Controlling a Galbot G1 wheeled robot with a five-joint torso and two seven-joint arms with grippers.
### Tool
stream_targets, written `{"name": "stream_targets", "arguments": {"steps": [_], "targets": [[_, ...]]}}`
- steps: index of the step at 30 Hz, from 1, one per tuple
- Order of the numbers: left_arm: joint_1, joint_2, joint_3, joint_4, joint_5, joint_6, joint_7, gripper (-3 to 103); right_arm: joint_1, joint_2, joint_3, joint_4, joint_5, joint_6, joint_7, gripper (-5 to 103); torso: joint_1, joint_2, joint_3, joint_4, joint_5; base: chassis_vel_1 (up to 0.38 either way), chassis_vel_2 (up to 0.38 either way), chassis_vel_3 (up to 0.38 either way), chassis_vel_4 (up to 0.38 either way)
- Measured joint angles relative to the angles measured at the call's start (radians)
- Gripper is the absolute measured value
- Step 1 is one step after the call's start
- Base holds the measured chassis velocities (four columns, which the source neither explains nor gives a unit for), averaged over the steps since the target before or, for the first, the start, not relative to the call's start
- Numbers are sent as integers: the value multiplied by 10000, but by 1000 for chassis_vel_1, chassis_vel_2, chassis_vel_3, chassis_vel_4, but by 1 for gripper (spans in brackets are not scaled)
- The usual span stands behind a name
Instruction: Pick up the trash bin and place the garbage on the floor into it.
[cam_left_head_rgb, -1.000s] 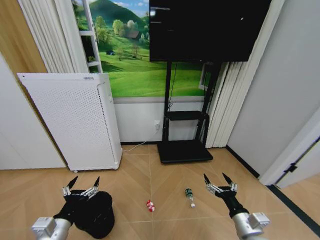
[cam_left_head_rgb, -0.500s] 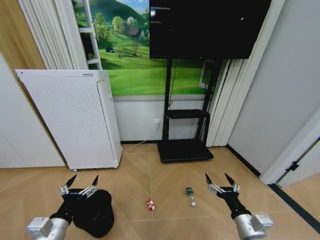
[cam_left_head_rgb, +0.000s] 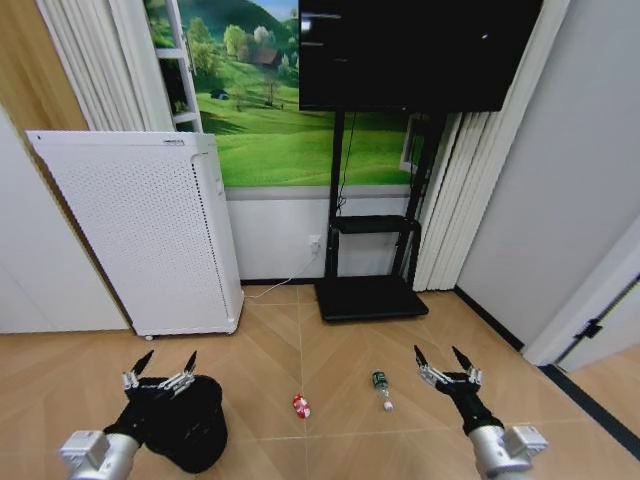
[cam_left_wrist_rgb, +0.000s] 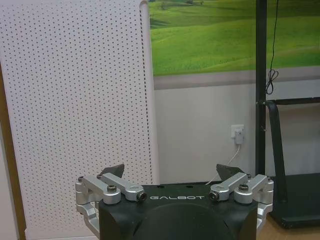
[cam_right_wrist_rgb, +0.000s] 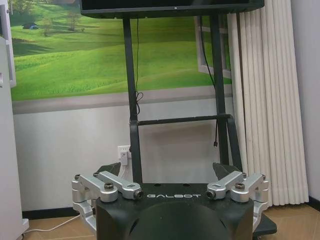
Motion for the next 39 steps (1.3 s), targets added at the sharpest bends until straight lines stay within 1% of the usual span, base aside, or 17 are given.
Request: {"name": "stream_targets", "arguments": {"steps": [8, 13, 16, 18, 21, 23, 25, 30, 35, 38, 39], "targets": [[-74, -52, 1, 55, -21, -7, 0, 100, -31, -4, 23, -27, 22, -18, 58, 100, -56, -261, -206, 0, 1, 0, 0, 0, 0], [-250, 94, 73, 192, -80, -12, 0, 100, -37, 37, 41, 8, -12, -46, 111, 100, -110, -505, -396, -1, 0, 0, 0, 0, 0], [-280, 119, 87, 213, -91, -12, 0, 100, -38, 37, 44, 16, -18, -54, 118, 100, -120, -558, -438, -1, 0, 0, 0, 0, 0], [-330, 140, 119, 266, -96, -12, -1, 100, -42, 38, 45, 28, -44, -66, 125, 100, -136, -691, -554, -1, -1, 0, 0, 0, 0], [-333, 120, 123, 283, -93, -14, -6, 100, -42, 39, 44, 27, -55, -76, 129, 100, -151, -802, -652, -1, 0, 0, 0, 0, 0], [-323, 101, 123, 287, -69, -43, -41, 100, -41, 38, 38, 17, -57, -80, 131, 100, -162, -848, -687, 0, -1, 0, 0, 0, 0], [-285, 38, 119, 341, 22, -142, -269, 100, -33, 29, 11, -40, -62, -92, 135, 100, -174, -938, -763, -1, 0, 0, 0, 0, 0], [-133, -15, -75, 457, 44, -116, -415, 100, 21, 2, -22, -216, -76, -105, 138, 100, -175, -979, -806, 1, 1, 0, 0, 0, 0], [-77, 29, -413, 958, 59, -64, -474, 100, 128, 37, -79, -661, -415, -2, 108, 100, -174, -979, -807, 0, 1, 0, 0, 0, 0], [-12, 162, -950, 1535, -319, 231, -354, 100, 135, 55, -112, -1000, -549, 148, -1, 100, -170, -961, -794, 0, -1, 0, 0, 0, 0], [-12, 162, -950, 1535, -319, 231, -354, 100, 135, 55, -112, -1000, -549, 148, -1, 100, -170, -961, -794, 0, -1, 0, 0, 0, 0]]}}
